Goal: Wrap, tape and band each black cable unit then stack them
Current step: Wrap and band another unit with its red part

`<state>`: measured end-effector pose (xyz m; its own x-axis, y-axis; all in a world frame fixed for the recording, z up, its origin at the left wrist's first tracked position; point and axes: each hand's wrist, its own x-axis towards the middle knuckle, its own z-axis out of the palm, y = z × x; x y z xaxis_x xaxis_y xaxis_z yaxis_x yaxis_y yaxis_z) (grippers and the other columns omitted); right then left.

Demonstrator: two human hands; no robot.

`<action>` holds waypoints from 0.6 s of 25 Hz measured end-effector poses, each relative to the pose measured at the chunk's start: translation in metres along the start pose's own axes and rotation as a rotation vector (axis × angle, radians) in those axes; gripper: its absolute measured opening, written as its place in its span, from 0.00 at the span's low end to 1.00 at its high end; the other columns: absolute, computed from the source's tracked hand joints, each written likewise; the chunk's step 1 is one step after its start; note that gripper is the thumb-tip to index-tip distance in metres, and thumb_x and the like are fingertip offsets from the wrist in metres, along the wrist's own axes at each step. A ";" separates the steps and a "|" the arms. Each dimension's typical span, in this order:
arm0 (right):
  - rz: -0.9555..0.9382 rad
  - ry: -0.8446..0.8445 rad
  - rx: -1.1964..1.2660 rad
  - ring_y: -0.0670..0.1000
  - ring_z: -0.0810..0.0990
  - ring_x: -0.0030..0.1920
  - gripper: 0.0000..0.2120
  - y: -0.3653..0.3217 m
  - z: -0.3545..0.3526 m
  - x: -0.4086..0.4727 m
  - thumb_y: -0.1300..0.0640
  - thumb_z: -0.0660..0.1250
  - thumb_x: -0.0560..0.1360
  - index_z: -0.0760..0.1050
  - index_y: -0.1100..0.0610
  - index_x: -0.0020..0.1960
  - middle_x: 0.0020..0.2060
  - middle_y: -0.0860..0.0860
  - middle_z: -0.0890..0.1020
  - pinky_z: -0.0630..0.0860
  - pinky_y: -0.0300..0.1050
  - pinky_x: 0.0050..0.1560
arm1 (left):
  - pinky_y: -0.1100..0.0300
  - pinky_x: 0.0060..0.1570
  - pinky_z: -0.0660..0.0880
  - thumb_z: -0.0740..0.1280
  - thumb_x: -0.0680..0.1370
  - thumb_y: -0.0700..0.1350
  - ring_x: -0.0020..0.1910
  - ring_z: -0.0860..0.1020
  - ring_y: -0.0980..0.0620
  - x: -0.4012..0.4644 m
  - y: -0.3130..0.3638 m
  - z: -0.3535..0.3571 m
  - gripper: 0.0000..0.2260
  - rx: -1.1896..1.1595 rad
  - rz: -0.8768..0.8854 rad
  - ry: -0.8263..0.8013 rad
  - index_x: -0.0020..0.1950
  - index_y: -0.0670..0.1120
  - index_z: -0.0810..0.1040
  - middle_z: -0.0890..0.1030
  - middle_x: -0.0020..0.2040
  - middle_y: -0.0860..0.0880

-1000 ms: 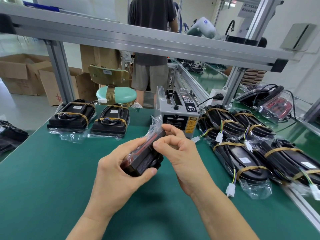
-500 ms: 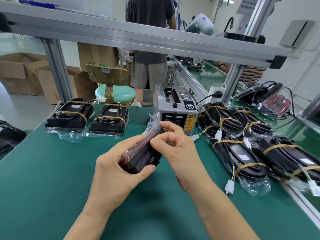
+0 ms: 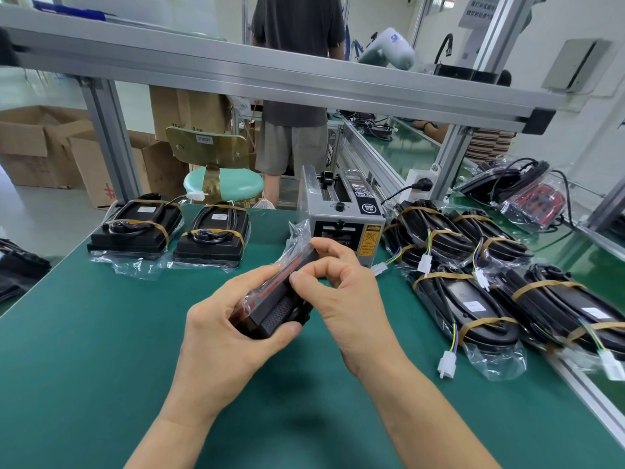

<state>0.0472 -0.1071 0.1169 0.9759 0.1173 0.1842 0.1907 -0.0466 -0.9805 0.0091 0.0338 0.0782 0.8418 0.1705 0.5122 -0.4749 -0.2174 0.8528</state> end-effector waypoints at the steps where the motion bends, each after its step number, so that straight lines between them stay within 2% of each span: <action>1: 0.009 0.016 0.037 0.39 0.76 0.58 0.05 0.001 0.000 0.001 0.59 0.73 0.65 0.79 0.51 0.38 0.59 0.43 0.77 0.71 0.39 0.59 | 0.62 0.56 0.75 0.79 0.60 0.46 0.53 0.81 0.54 0.000 0.000 0.000 0.28 0.000 0.004 -0.003 0.60 0.52 0.80 0.83 0.54 0.54; 3: 0.058 0.042 0.176 0.42 0.78 0.52 0.17 0.003 0.000 0.002 0.69 0.72 0.67 0.75 0.52 0.50 0.54 0.49 0.79 0.73 0.35 0.52 | 0.64 0.56 0.75 0.78 0.60 0.48 0.53 0.81 0.54 0.000 0.001 0.001 0.28 -0.006 0.009 -0.007 0.60 0.53 0.80 0.83 0.55 0.54; 4: 0.089 0.038 0.248 0.42 0.78 0.51 0.20 0.003 0.001 0.003 0.71 0.70 0.68 0.73 0.54 0.54 0.52 0.49 0.79 0.73 0.33 0.49 | 0.64 0.55 0.75 0.79 0.60 0.48 0.53 0.81 0.54 -0.001 0.001 0.001 0.28 -0.016 0.008 -0.005 0.59 0.53 0.80 0.83 0.54 0.54; 6: 0.115 0.017 0.289 0.42 0.78 0.51 0.20 0.001 0.003 0.003 0.70 0.70 0.69 0.73 0.55 0.57 0.51 0.49 0.80 0.73 0.32 0.47 | 0.66 0.54 0.75 0.79 0.60 0.47 0.53 0.81 0.55 -0.001 0.001 0.000 0.28 -0.035 0.010 0.003 0.59 0.54 0.80 0.83 0.54 0.54; 9: 0.108 0.016 0.279 0.41 0.78 0.47 0.17 0.001 0.006 0.002 0.69 0.70 0.71 0.74 0.54 0.56 0.51 0.51 0.80 0.73 0.30 0.44 | 0.66 0.54 0.75 0.78 0.60 0.49 0.53 0.81 0.55 0.000 0.002 0.000 0.28 -0.046 0.017 -0.007 0.59 0.55 0.80 0.83 0.54 0.55; 11: 0.072 -0.015 0.253 0.44 0.78 0.50 0.18 0.003 0.008 -0.002 0.65 0.72 0.69 0.74 0.51 0.55 0.54 0.53 0.79 0.75 0.33 0.48 | 0.67 0.53 0.75 0.78 0.60 0.50 0.52 0.82 0.56 -0.001 0.003 -0.001 0.27 -0.044 0.016 0.000 0.59 0.58 0.80 0.83 0.54 0.55; 14: 0.004 -0.103 0.121 0.53 0.75 0.60 0.25 0.001 0.007 -0.005 0.59 0.74 0.62 0.73 0.47 0.57 0.60 0.55 0.75 0.72 0.50 0.64 | 0.68 0.51 0.75 0.78 0.59 0.50 0.50 0.82 0.57 -0.001 0.003 -0.005 0.27 -0.064 -0.002 0.016 0.58 0.60 0.80 0.84 0.53 0.56; 15: 0.005 -0.121 0.106 0.53 0.74 0.62 0.27 0.000 0.005 -0.003 0.61 0.75 0.62 0.73 0.48 0.58 0.61 0.55 0.75 0.71 0.51 0.66 | 0.68 0.51 0.75 0.78 0.59 0.50 0.50 0.82 0.57 -0.001 0.003 -0.007 0.27 -0.072 -0.007 0.012 0.58 0.59 0.80 0.84 0.53 0.55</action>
<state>0.0439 -0.1027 0.1162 0.9556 0.2365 0.1761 0.1673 0.0566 -0.9843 0.0051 0.0392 0.0807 0.8424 0.1834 0.5066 -0.4862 -0.1465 0.8615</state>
